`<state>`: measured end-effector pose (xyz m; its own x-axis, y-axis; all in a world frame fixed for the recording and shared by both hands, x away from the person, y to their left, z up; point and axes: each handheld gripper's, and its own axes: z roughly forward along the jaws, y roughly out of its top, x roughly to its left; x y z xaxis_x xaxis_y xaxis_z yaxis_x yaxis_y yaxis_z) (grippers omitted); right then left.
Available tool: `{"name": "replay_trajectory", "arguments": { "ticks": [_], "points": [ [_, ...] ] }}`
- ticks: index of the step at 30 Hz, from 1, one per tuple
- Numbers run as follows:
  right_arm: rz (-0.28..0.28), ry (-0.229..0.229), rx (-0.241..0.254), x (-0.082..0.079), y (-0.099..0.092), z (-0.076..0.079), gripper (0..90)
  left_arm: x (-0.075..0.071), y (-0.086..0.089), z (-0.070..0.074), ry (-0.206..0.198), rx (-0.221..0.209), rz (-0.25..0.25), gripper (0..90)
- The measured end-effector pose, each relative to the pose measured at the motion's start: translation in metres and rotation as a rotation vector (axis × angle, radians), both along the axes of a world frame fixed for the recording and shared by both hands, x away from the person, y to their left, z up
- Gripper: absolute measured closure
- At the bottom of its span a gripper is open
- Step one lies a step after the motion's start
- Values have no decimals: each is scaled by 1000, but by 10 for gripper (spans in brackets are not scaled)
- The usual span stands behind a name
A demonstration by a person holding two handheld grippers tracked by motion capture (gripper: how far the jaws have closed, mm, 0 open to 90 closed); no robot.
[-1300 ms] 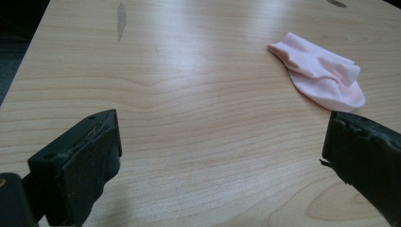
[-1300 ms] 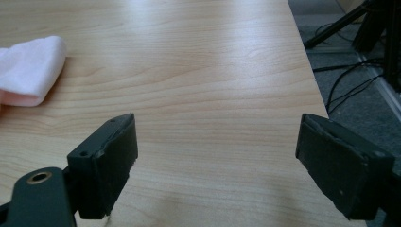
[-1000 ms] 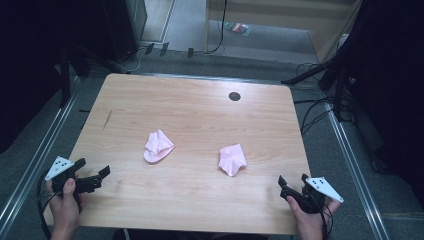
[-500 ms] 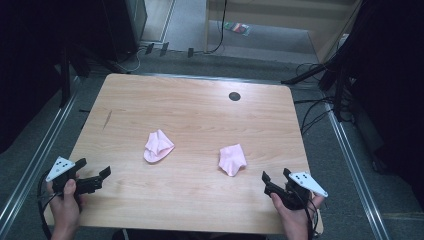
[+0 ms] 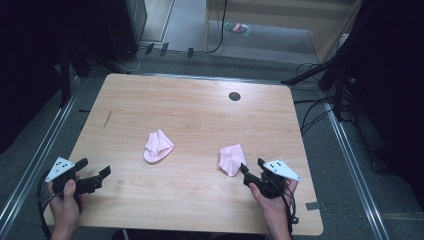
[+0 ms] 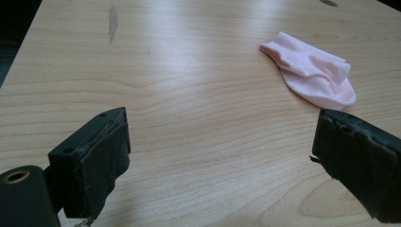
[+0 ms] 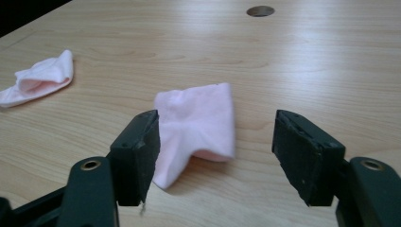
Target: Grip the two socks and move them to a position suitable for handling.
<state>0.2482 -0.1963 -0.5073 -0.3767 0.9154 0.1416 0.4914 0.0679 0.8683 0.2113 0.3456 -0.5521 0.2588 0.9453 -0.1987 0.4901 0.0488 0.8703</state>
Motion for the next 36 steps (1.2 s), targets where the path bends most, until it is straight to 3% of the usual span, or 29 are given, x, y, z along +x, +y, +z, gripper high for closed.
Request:
{"name": "replay_trajectory", "arguments": {
  "ticks": [2,8,12,13,23,27,28,36],
  "points": [
    [4,4,-9,6,7,-2,388,0,0,0,0,1,3,55],
    [45,14,-30,20,24,-7,399,0,1,0,-1,-5,11,54],
    [77,42,-49,33,37,-14,428,0,1,0,0,-7,11,55],
    [95,70,-55,39,41,-18,445,0,1,0,1,-7,12,55],
    [41,146,-126,63,50,-33,371,0,1,0,7,-11,16,54],
    [45,158,-142,64,50,-40,359,0,1,0,7,-12,16,54],
    [44,135,-142,62,50,-43,363,0,1,0,8,-12,18,54],
    [60,126,-170,60,49,-43,399,0,0,0,4,-4,22,55]
  ]
}}
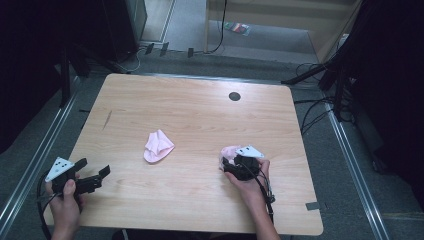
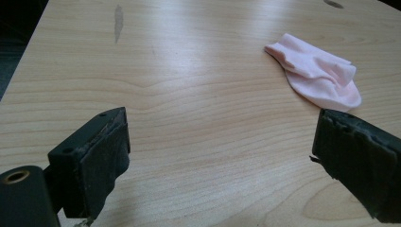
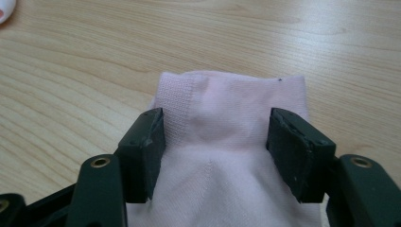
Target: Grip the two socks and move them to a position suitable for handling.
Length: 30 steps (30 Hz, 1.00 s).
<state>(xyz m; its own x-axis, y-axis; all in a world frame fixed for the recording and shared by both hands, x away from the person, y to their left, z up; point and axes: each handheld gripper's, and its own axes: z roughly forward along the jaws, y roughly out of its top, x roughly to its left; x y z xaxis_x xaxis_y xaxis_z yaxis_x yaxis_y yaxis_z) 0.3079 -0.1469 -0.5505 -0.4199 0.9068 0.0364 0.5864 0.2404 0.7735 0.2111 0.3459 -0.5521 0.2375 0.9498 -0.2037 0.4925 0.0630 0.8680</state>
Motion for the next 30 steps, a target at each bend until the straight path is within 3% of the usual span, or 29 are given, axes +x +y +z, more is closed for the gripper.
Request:
{"name": "replay_trajectory", "arguments": {
  "ticks": [4,5,8,9,13,16,20,21,23,24,25,30],
  "points": [
    [-12,-7,0,-1,-2,0,494,0,0,0,4,1,-4,55],
    [-22,-9,8,-1,-4,0,586,0,-1,0,8,6,-8,55],
    [-33,-9,14,-1,-5,0,650,1,-1,0,9,5,-8,55],
    [-30,-9,22,-1,-8,1,746,0,0,0,8,0,-6,55],
    [-42,-13,22,0,-9,1,821,1,0,0,10,-4,-9,55],
    [-38,-12,23,0,-9,1,831,1,0,0,15,-1,-10,55],
    [-37,-4,64,0,-18,3,845,0,0,0,7,3,3,55],
    [-44,-12,110,-5,-24,10,846,0,-1,0,6,8,7,55],
    [-43,-18,159,-11,-28,18,847,1,-1,0,12,17,13,54],
    [-43,-18,159,-11,-28,18,847,1,-1,0,12,17,13,55],
    [-36,-30,192,-18,-30,29,846,1,-2,0,16,27,20,54],
    [4,-52,194,-35,-21,47,846,0,-5,4,16,47,19,55]
  ]
}}
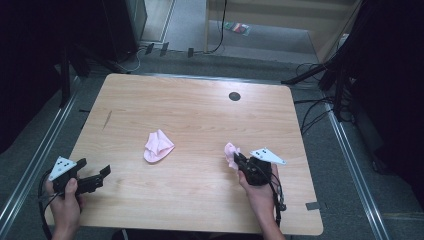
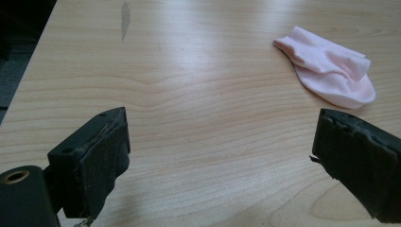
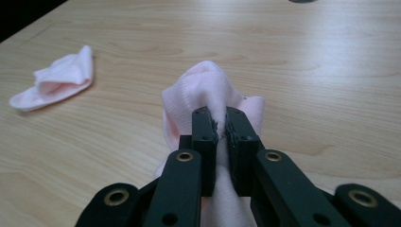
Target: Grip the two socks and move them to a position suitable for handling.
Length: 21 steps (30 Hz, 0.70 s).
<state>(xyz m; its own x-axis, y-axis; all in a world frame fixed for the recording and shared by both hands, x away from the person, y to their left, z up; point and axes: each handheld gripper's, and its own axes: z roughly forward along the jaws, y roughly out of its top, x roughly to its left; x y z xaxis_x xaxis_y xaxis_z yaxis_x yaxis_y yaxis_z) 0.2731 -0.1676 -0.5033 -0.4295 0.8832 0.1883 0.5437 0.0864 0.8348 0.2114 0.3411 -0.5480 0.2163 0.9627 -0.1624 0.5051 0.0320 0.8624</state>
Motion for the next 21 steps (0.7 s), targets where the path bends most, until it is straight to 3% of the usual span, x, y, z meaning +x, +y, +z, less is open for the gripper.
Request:
{"name": "replay_trajectory", "arguments": {
  "ticks": [3,6,11,17,18,19,21],
  "points": [
    [28,-12,12,-10,11,8,847,-2,-5,7,-19,-28,-19,54],
    [60,-17,11,-20,24,12,846,-4,-18,15,-40,-18,-51,54],
    [98,-17,11,-30,42,14,846,-6,-39,24,-44,-43,-97,55],
    [158,-1,-9,-45,73,4,846,-11,-91,32,-36,-51,-222,54],
    [158,-1,-9,-45,73,4,846,-11,-91,32,-36,-51,-222,54],
    [169,7,-17,-49,82,-1,846,-13,-105,32,-33,-42,-262,55],
    [181,14,-27,-53,90,-5,846,-14,-116,32,-33,-46,-304,54]
  ]
}}
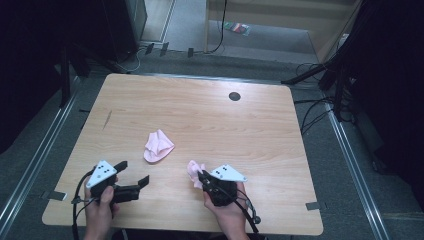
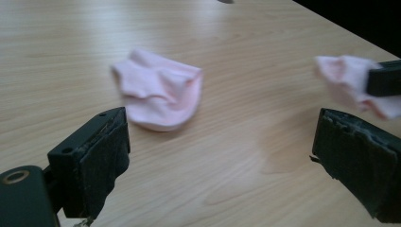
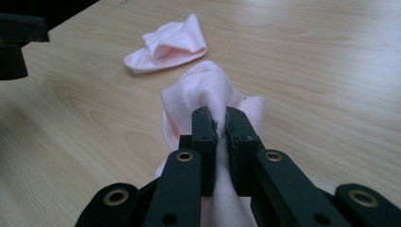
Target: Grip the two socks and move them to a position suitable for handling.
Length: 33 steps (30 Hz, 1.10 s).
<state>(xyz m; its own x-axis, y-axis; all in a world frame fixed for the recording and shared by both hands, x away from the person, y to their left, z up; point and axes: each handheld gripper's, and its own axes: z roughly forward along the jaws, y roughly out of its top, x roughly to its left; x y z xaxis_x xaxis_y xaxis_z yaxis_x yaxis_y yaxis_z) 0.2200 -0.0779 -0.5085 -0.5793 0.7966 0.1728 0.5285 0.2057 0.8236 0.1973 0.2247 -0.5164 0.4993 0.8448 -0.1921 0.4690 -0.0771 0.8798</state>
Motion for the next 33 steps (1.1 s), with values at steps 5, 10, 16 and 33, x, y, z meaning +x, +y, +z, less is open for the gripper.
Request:
{"name": "replay_trajectory", "arguments": {
  "ticks": [5,10,16,33],
  "points": [
    [19,28,-15,-7,20,-11,842,-3,-20,-3,-1,3,-69,54],
    [27,44,13,-8,28,-18,566,-3,-24,-7,14,14,-82,54],
    [48,-8,3,-32,29,-11,686,-1,-20,-10,34,-10,-72,89],
    [110,6,-125,-43,56,-33,889,1,-22,-15,68,-39,-110,182]
  ]
}}
